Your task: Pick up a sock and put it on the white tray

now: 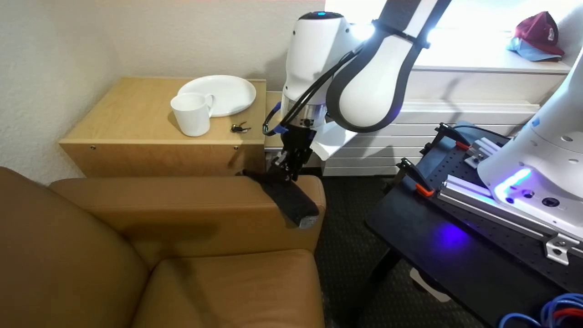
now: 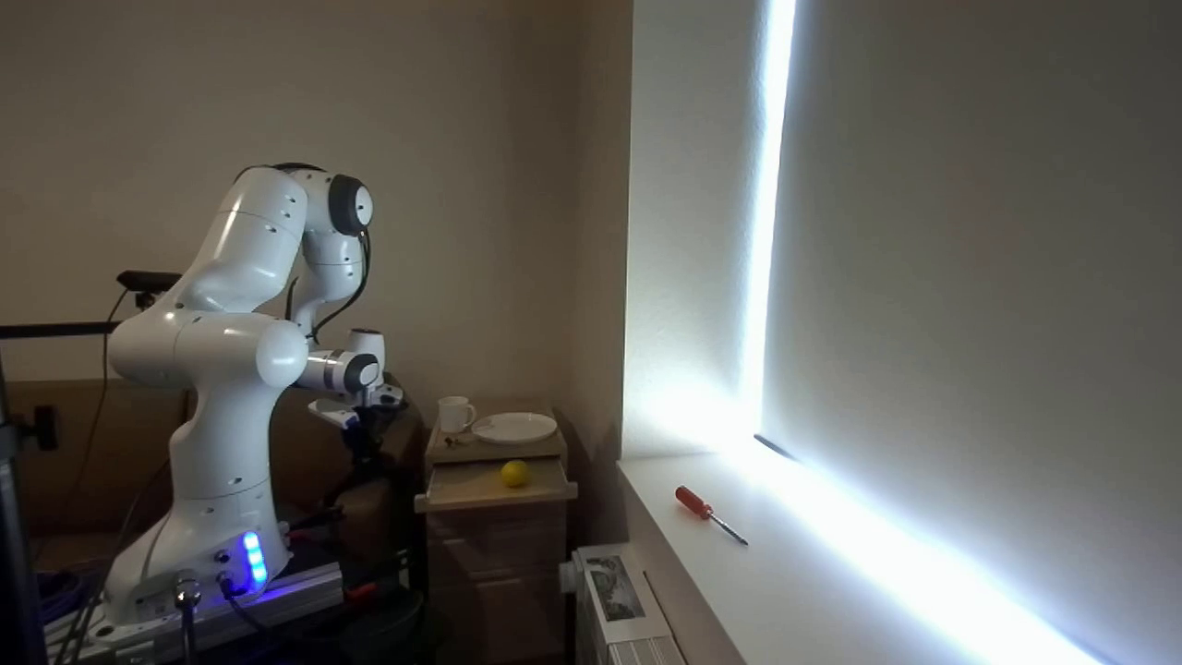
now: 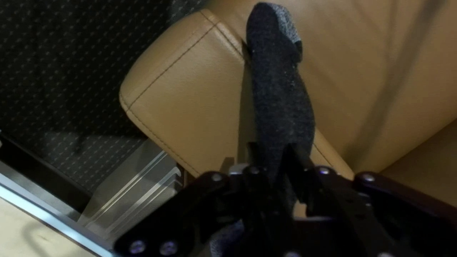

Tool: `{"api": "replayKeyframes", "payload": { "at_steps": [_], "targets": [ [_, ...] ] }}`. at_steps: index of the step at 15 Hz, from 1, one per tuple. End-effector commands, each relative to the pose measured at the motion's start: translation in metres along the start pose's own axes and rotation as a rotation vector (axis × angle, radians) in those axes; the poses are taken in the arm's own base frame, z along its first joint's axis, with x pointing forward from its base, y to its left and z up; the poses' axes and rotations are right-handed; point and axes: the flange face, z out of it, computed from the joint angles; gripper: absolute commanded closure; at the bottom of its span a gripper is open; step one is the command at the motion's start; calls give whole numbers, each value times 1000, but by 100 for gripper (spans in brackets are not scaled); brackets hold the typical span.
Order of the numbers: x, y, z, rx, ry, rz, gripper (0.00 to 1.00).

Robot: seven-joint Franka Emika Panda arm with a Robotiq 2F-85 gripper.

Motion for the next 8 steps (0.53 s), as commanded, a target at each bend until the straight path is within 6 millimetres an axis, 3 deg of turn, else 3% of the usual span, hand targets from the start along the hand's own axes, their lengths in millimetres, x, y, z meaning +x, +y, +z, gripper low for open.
{"api": "replayKeyframes", "payload": {
  "at_steps": [1,6,8],
  "targets": [
    [3,0,2,6,0,-16,100],
    [5,2,-1,7,-2,-10,99],
    [8,-1,-12,24,-11,-10,99]
  ]
}}
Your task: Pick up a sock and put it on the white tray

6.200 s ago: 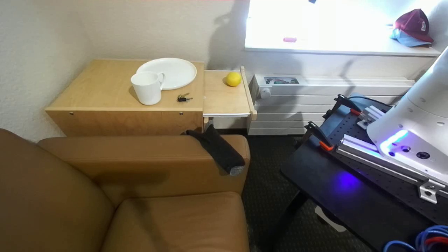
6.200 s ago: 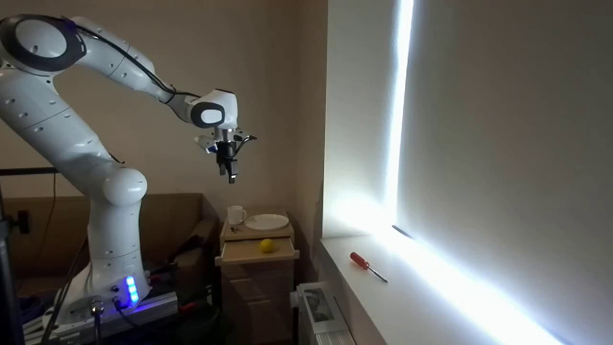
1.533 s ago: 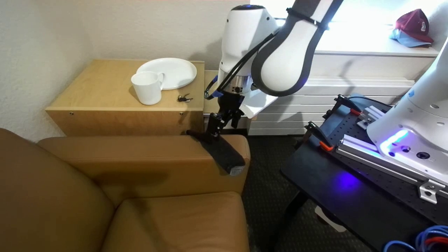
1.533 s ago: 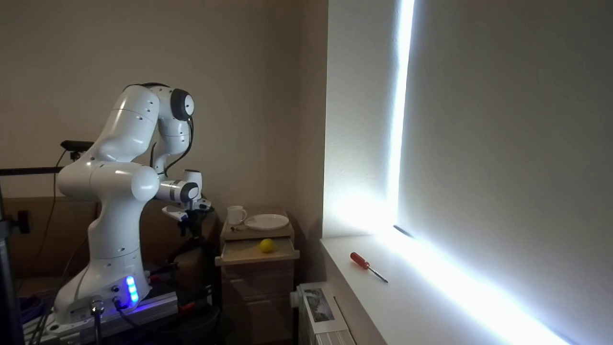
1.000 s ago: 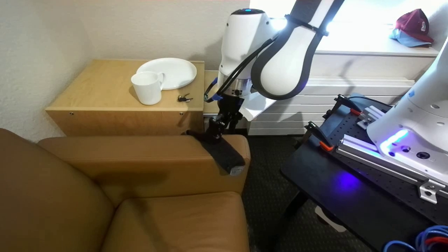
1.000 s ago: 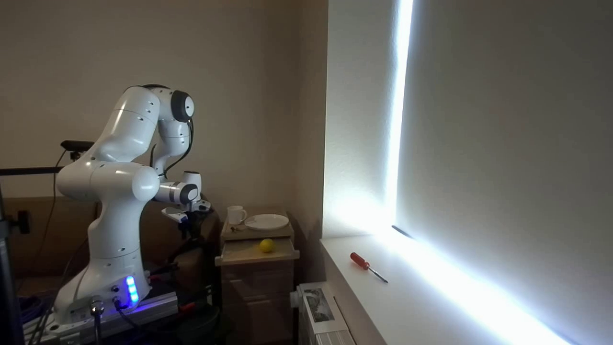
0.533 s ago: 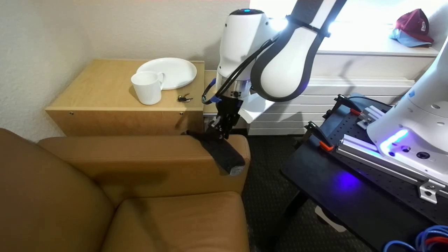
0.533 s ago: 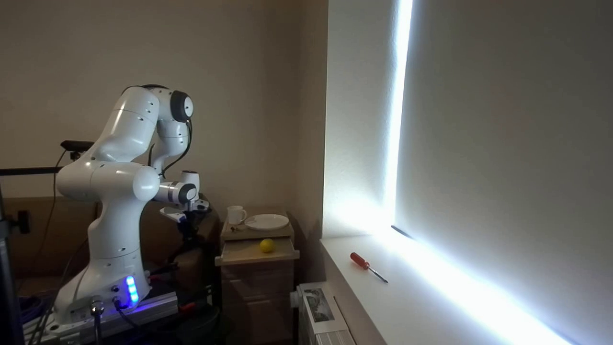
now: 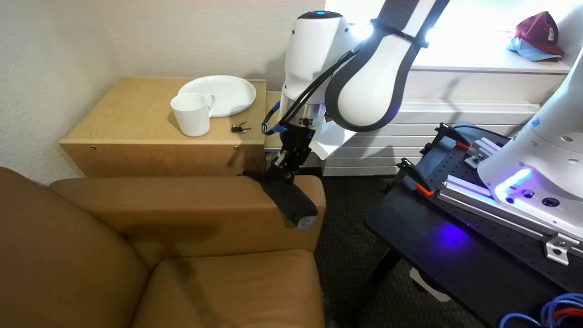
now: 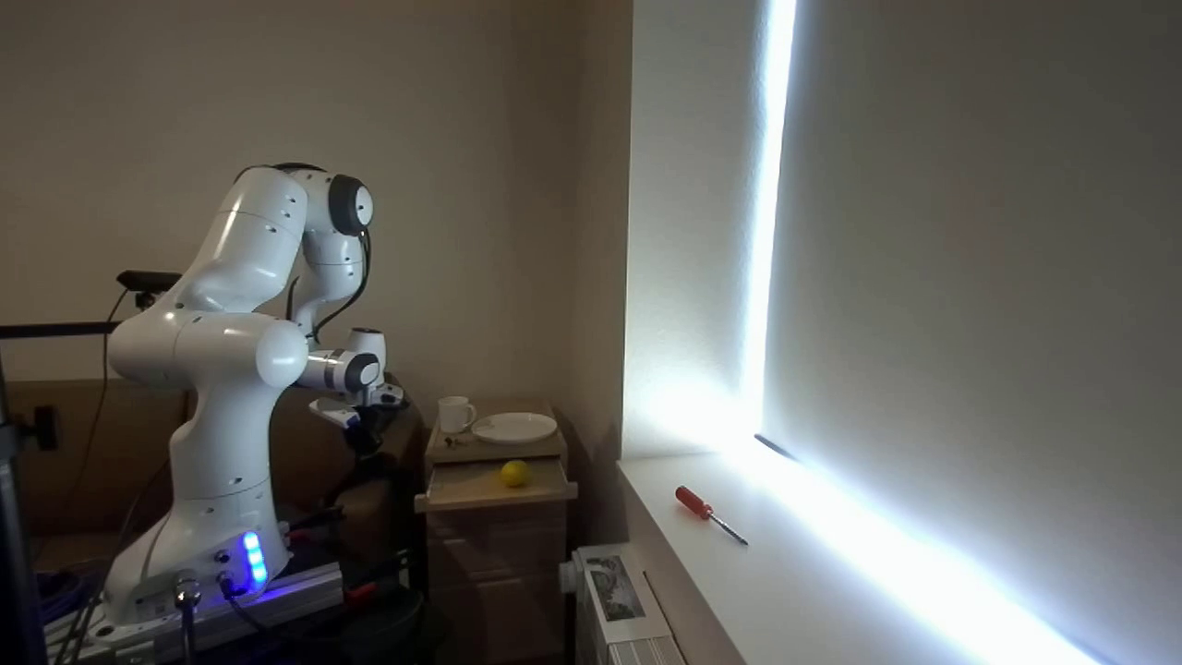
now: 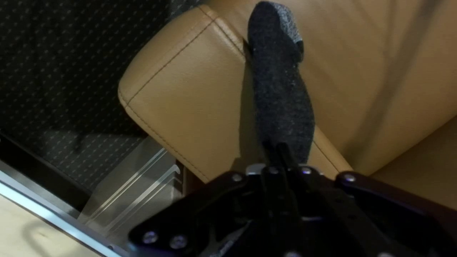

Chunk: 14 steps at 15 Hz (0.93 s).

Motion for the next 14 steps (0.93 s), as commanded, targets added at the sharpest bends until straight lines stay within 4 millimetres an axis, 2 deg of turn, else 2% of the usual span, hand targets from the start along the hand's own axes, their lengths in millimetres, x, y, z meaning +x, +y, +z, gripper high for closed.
{"api": "replayKeyframes", "payload": {
  "at_steps": [1,2,6,8,11,12,13,14],
  "targets": [
    [7,-4,-23,34,-14,-10,99],
    [8,-8,-34,44,-8,-19,99],
    [12,-25,-106,62,4,-56,99],
    [22,-26,-149,53,53,-56,99],
    [51,-21,-221,127,208,41,99],
    [55,-20,-238,159,234,69,99],
    [49,-27,-211,127,200,33,99],
    [52,-26,-227,136,224,39,97]
  ]
}}
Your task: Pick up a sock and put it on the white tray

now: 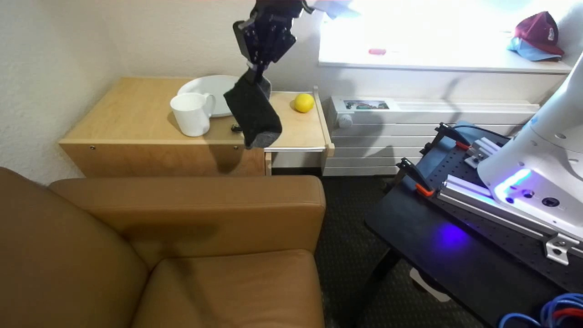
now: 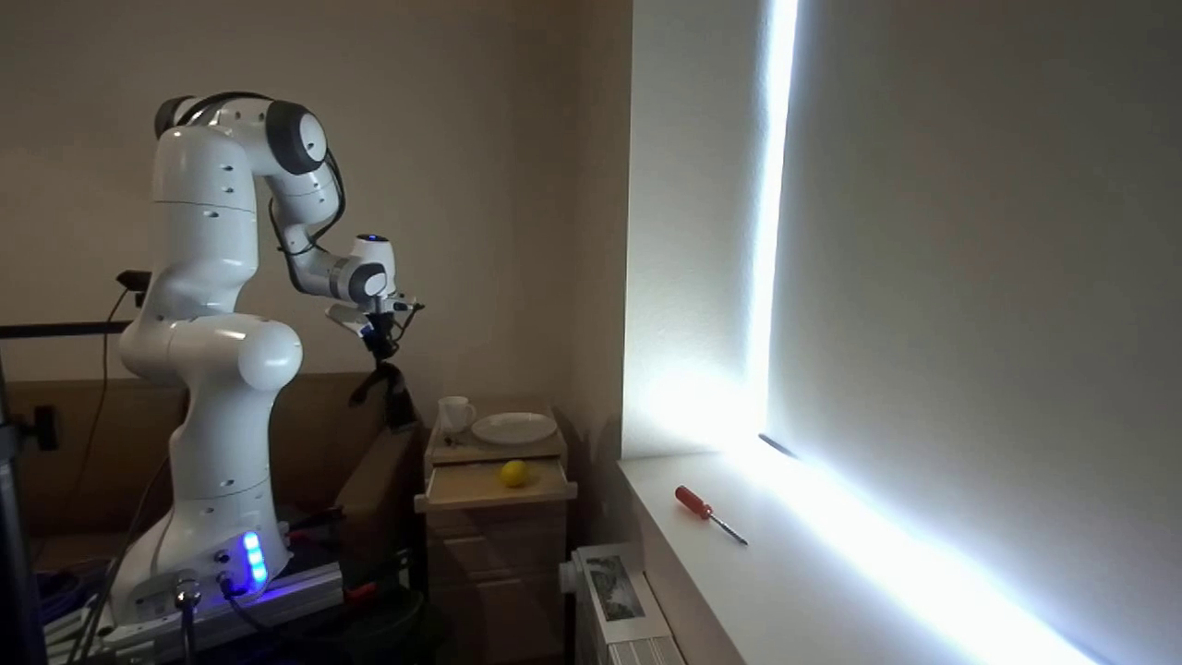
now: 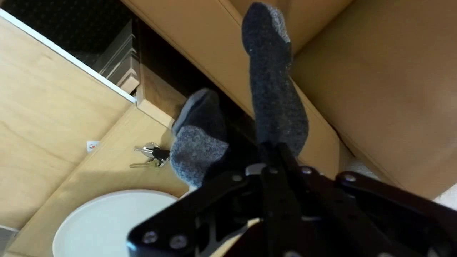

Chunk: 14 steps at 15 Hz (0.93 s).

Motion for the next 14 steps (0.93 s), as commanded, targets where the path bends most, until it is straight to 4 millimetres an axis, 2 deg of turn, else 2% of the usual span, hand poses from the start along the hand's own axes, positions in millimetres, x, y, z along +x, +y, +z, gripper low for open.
{"api": "replayKeyframes", "payload": {
  "at_steps": [1,3,4,5,7,9,12,14],
  "targets": [
    [0,0,-2,0,1,-2,97],
    [-5,0,7,-3,-17,-4,97],
    [-10,6,18,-32,-48,-15,99],
    [-4,12,25,-50,-24,-10,99],
    [35,27,26,-29,74,129,99],
    [86,42,19,-26,154,217,99],
    [153,60,0,-40,282,346,99],
    [190,69,-15,-46,365,441,99]
  ]
}}
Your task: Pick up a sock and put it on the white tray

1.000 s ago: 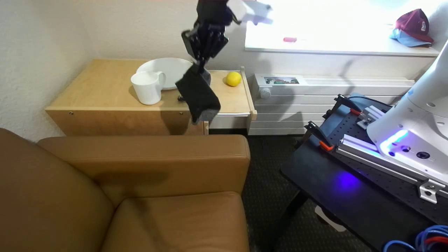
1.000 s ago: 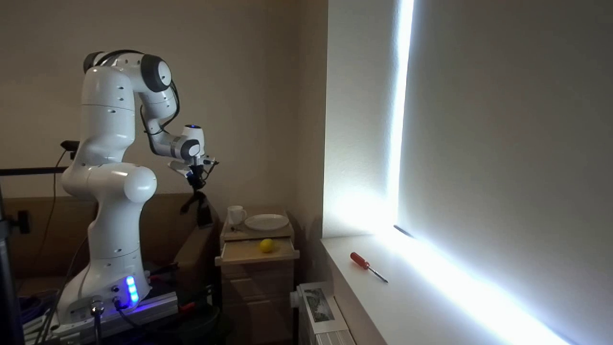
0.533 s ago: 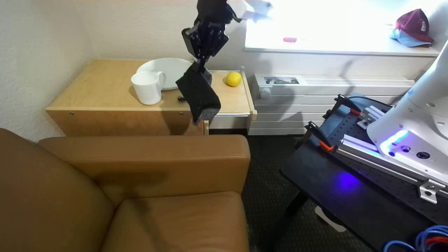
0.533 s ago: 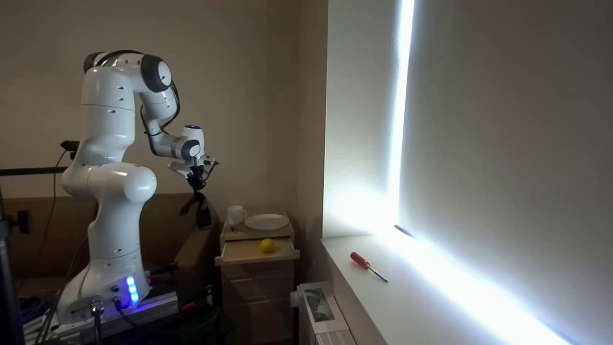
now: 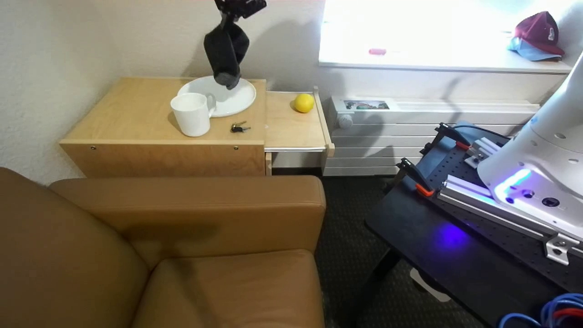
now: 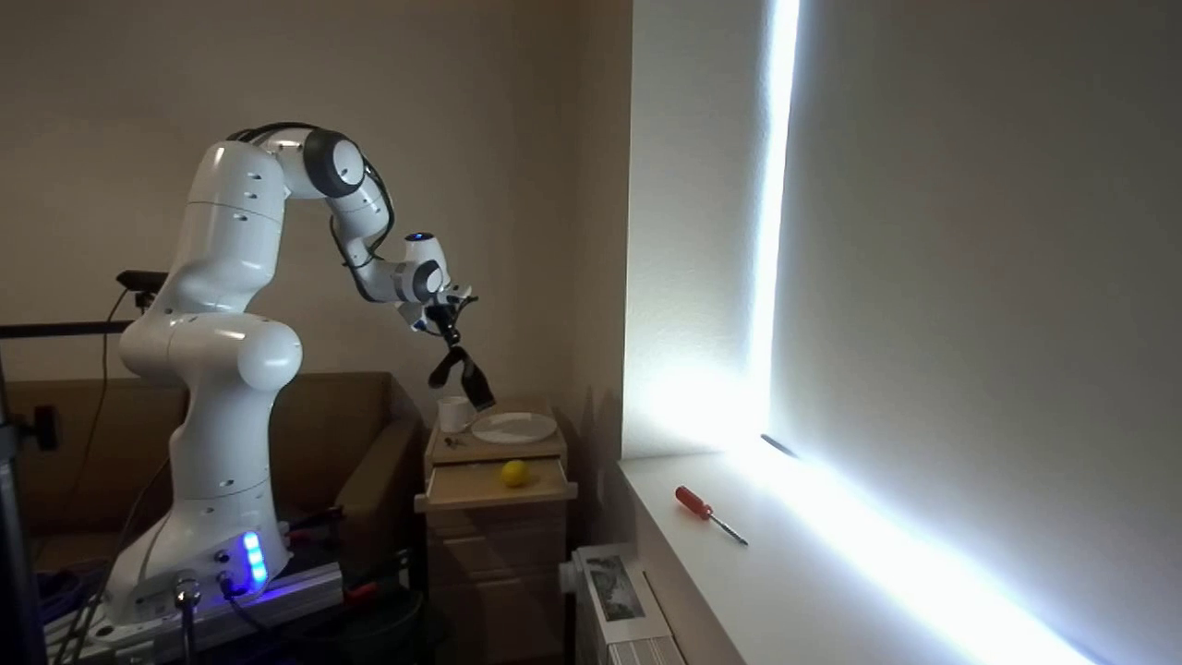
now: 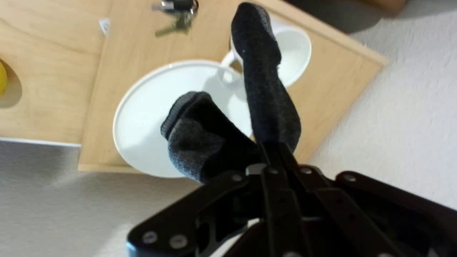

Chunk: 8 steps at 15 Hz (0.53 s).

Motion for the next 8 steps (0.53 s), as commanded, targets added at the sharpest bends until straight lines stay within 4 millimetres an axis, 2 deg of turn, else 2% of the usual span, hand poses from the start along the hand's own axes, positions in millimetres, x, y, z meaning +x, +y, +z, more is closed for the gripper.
{"api": "replayKeyframes", "payload": {
  "at_steps": [1,2,3,4,6,8],
  "targets": [
    [62,-17,8,-3,124,161,99],
    [71,-18,11,-22,155,213,99],
    [57,-5,-2,-3,113,148,97],
    [66,-8,0,-8,138,183,97],
    [69,-14,8,-8,148,207,99],
    [63,-4,30,-56,157,193,99]
  ]
}}
